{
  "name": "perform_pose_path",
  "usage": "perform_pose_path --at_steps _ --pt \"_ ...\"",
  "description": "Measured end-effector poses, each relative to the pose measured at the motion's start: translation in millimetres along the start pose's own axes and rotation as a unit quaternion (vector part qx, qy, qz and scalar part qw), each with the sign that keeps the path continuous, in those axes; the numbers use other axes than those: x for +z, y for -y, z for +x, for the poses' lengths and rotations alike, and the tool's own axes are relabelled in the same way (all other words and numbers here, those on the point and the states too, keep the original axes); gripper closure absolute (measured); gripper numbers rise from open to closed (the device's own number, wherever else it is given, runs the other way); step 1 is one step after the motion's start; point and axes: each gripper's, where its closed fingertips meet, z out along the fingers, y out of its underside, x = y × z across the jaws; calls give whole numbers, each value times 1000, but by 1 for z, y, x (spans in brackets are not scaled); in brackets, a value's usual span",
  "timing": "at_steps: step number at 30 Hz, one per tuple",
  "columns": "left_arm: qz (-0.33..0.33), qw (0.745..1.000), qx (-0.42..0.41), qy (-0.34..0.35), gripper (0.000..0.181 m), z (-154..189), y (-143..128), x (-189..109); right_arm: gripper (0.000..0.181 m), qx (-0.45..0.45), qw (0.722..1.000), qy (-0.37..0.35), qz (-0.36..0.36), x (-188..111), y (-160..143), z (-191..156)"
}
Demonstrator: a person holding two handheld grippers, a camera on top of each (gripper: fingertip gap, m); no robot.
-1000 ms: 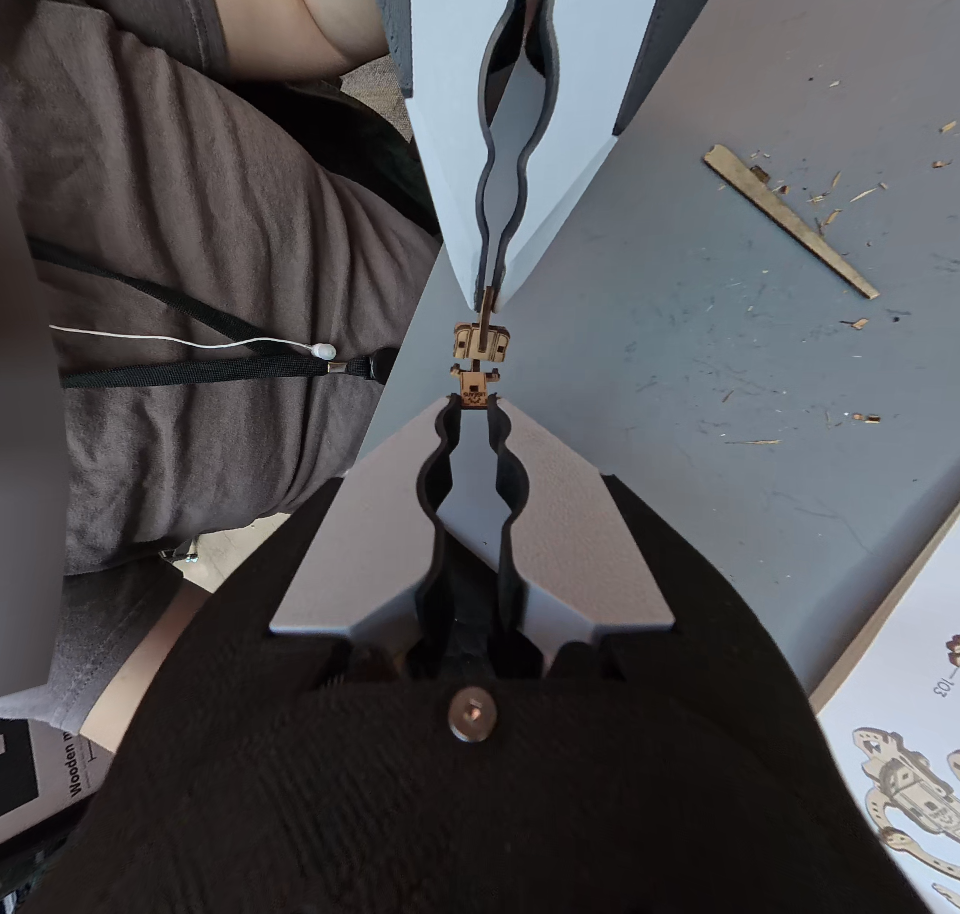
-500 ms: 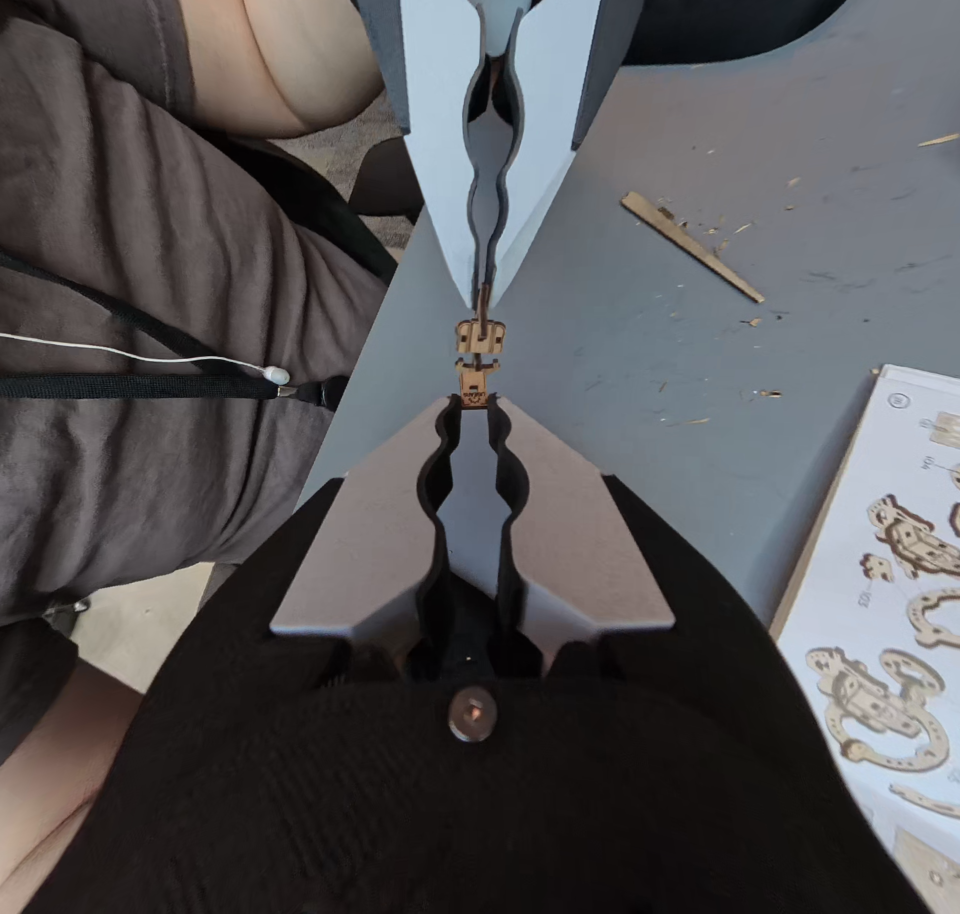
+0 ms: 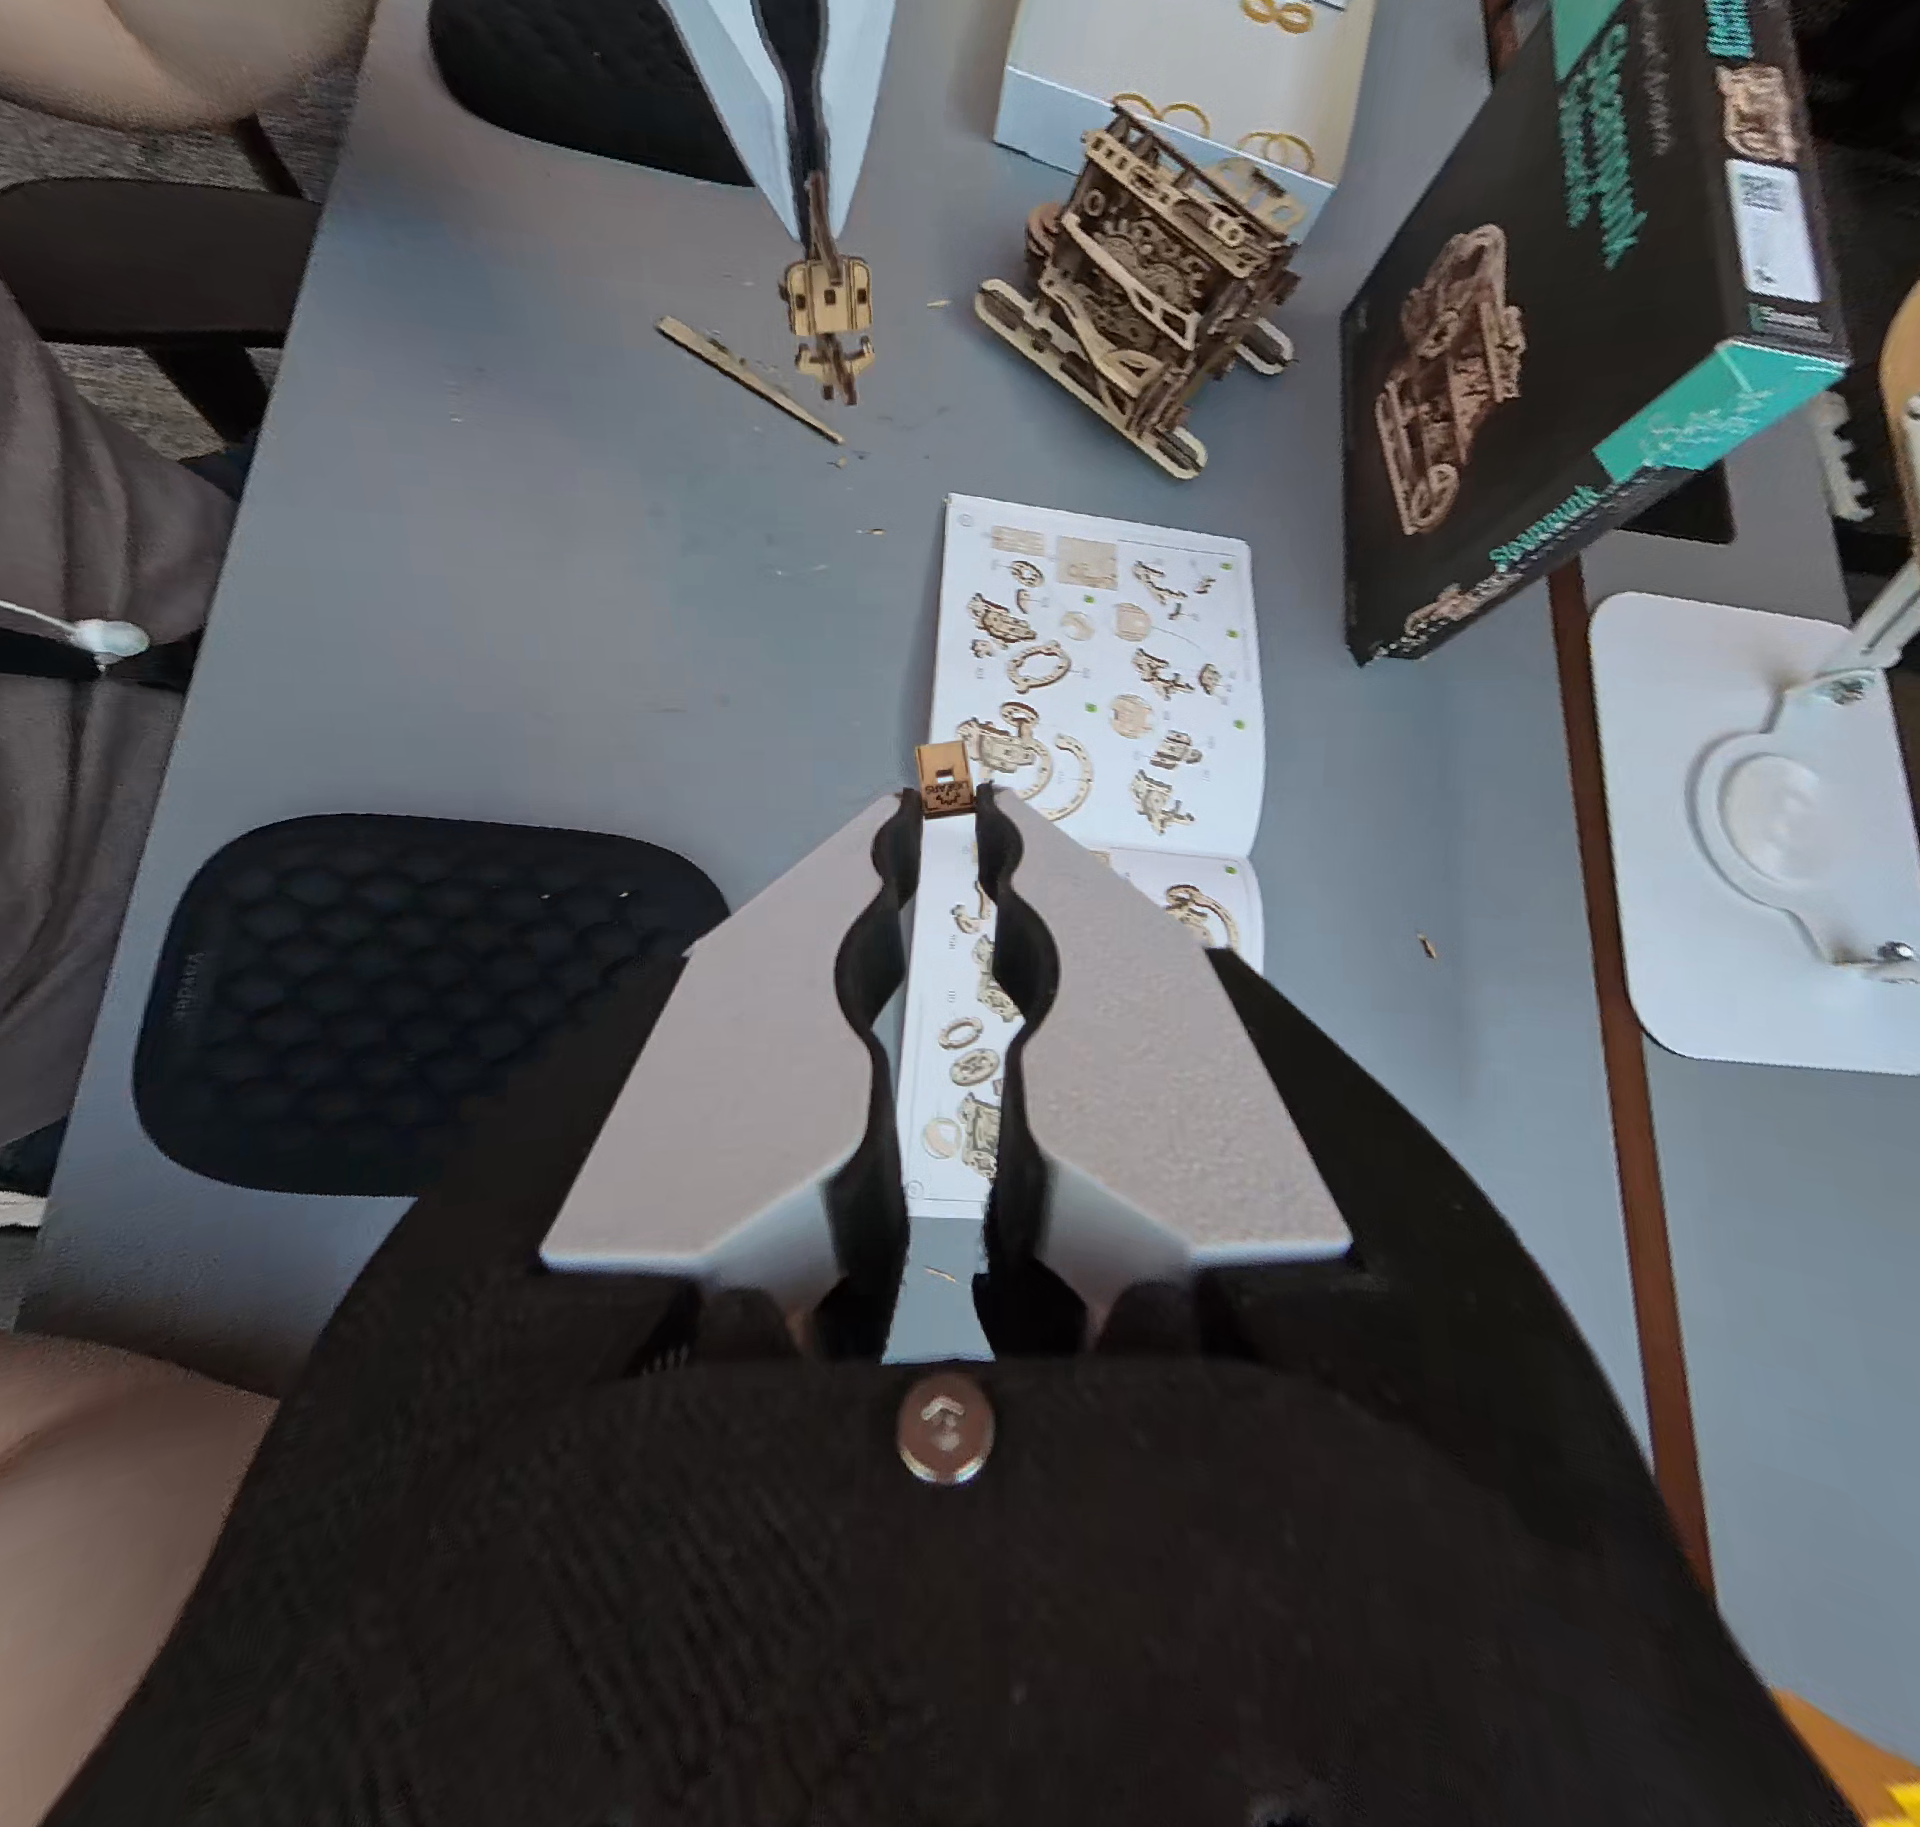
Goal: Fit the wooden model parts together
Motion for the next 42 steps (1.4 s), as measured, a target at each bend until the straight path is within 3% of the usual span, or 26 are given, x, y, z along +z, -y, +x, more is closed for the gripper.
perform_pose_path --at_steps 6,10,17,20,42 --pt "28 998 52 32 181 -32 51 6 172 3 1000 17 20 -4 -11 26" --pt "25 998 38 42 181 -54 41 23 172 23 999 10 19 -5 -27 41" --pt "51 999 -15 -3 181 -71 34 37 172 34 997 11 73 -5 -17 55" --pt "53 998 -29 -8 181 -77 34 40 172 32 998 13 60 4 -20 55" --pt "76 993 -86 13 181 -93 28 18 172 49 997 30 48 25 -26 57"
